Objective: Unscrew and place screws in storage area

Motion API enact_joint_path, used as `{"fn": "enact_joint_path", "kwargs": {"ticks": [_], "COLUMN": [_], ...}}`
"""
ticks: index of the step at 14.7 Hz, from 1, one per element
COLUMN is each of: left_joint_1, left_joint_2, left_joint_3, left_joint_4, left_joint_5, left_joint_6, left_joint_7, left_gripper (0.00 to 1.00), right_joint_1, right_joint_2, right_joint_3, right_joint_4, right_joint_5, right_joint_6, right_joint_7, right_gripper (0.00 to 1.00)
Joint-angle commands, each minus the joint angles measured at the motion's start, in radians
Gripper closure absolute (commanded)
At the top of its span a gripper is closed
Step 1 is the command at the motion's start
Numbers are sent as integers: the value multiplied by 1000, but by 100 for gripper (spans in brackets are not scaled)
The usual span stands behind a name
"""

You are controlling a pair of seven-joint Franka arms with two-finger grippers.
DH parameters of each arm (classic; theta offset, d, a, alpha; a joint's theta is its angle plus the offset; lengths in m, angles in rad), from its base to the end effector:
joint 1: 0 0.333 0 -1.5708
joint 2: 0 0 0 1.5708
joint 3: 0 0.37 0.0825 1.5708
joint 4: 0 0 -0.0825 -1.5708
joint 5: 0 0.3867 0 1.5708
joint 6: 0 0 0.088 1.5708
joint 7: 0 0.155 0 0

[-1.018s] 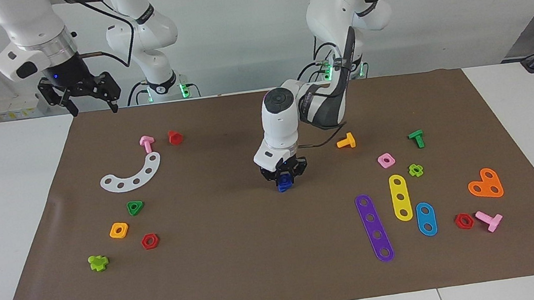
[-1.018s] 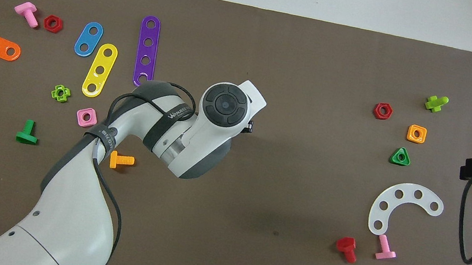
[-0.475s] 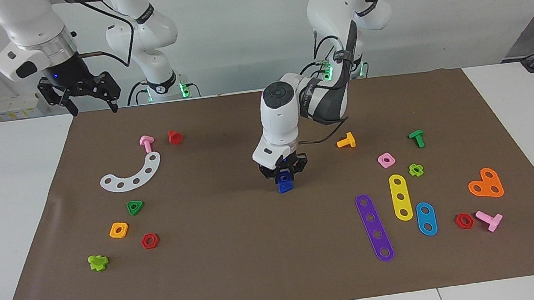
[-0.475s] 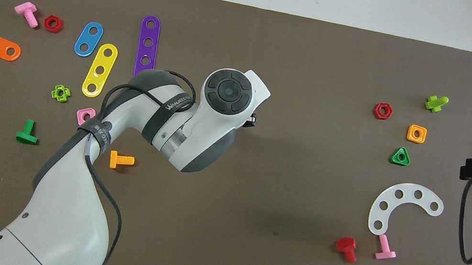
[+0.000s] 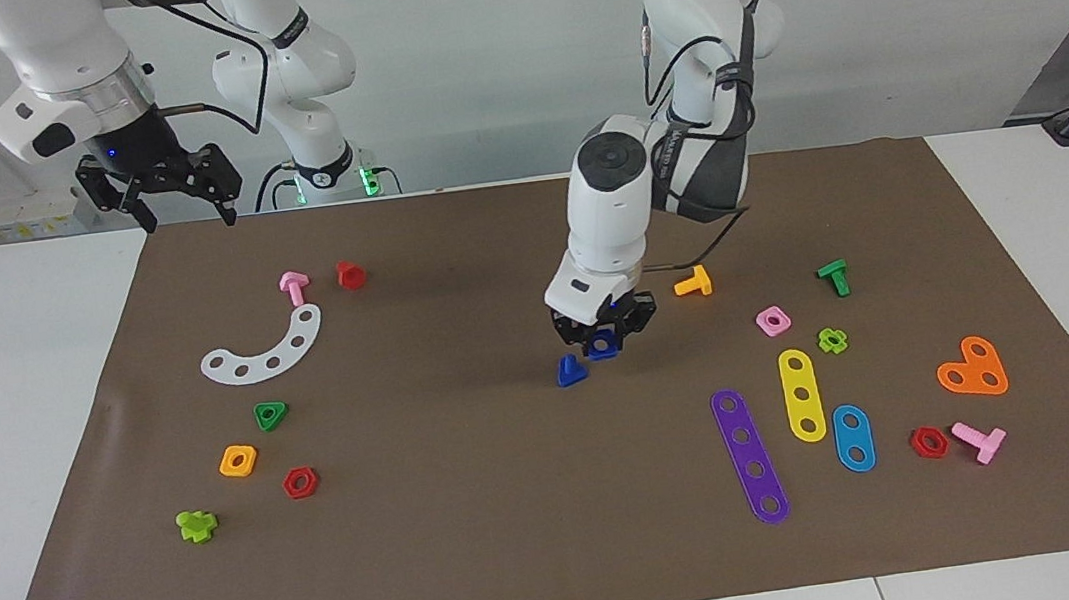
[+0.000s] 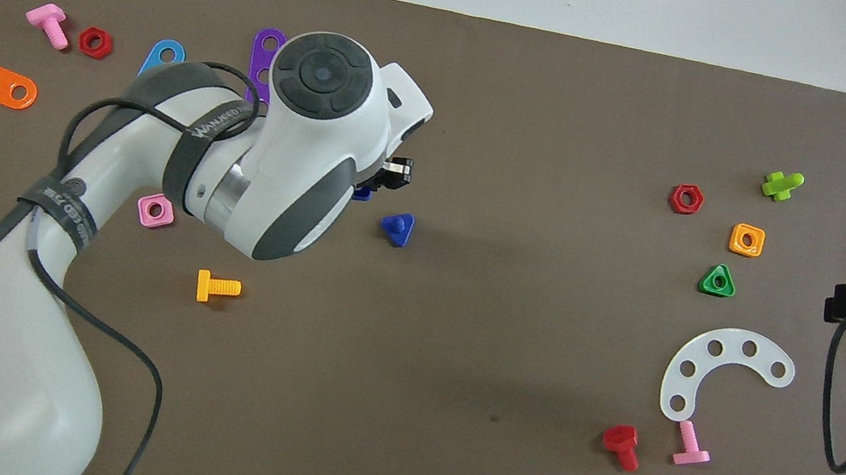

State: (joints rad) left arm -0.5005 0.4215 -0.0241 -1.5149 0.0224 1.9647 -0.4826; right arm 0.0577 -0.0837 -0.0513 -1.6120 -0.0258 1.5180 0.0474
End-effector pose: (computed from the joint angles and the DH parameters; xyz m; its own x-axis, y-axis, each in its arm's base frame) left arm 0.6166 -0.3512 0.4233 0.9984 -0.0480 0.0303 -0.0481 -0.9988 0.0034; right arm 0.5206 -0.0021 0.6515 0.9991 -0.0421 -0.0094 -0.0419 -0.9989 0.0219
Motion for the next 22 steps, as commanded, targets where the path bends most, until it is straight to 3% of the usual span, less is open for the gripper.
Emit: {"fn": "enact_joint_path", "kwargs": {"ticks": [1,3,7,8,10,11,13,16,19,22], "left_joint_1": [92,155,229,234,235,235,237,286,358,454], "left_joint_2": [-49,-78,-147,-150,-150,-150,-150,-158,-167,-240], "left_joint_3": [-5,-5,-5,-3,-3,-3,0,3,6,12], "left_joint_4": [-103,-193,-457,-482,-487,-485,-449,-238,-58,-7], "left_joint_5": [-19,-21,-21,-21,-21,-21,-21,-21,-19,-18], "left_joint_6": [8,77,339,355,347,344,268,-8,-205,-294], "left_joint_7": [163,295,433,438,440,440,440,443,462,469], "left_gripper": [61,61,59,53,31,5,0,0,0,0], "right_joint_1": [-6,-16,-1,1,25,46,124,246,355,460], "right_joint_2": [-8,-10,-5,-1,7,10,33,50,178,322], "right_joint_3": [5,2,5,7,8,8,10,10,10,10], "right_joint_4": [3,0,-5,-3,-5,-11,-37,-92,-74,-39], "right_joint_5": [-8,-8,33,35,46,49,47,47,47,37], "right_joint_6": [-13,-13,31,34,39,56,126,237,356,523], "right_joint_7": [-23,-34,40,43,45,61,139,277,400,532], "right_gripper": [0,0,0,0,0,0,0,0,0,0]}}
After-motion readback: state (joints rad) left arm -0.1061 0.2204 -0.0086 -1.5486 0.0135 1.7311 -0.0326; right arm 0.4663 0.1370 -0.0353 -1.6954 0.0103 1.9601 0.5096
